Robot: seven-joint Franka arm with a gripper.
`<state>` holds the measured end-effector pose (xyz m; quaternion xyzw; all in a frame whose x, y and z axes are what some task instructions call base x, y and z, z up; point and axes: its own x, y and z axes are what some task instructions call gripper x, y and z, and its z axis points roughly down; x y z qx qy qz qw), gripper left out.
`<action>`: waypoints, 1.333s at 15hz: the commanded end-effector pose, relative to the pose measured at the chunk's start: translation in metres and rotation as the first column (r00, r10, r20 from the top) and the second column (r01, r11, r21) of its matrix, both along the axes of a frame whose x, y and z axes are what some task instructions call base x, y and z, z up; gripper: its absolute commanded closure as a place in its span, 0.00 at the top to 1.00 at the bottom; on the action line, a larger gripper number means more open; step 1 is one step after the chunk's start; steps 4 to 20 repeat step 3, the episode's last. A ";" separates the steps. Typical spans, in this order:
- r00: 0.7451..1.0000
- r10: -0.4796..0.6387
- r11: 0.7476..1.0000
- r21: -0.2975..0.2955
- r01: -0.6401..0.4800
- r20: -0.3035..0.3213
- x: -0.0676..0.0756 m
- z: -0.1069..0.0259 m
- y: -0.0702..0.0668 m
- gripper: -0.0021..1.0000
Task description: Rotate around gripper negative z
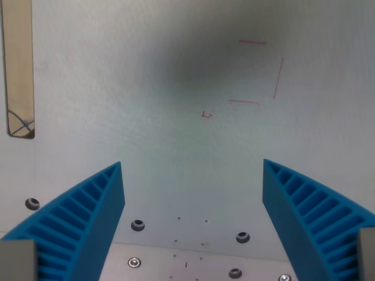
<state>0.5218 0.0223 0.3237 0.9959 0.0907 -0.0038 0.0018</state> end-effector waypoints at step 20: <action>0.985 0.174 0.985 0.001 -0.174 0.002 0.000 0.001 0.000 1.00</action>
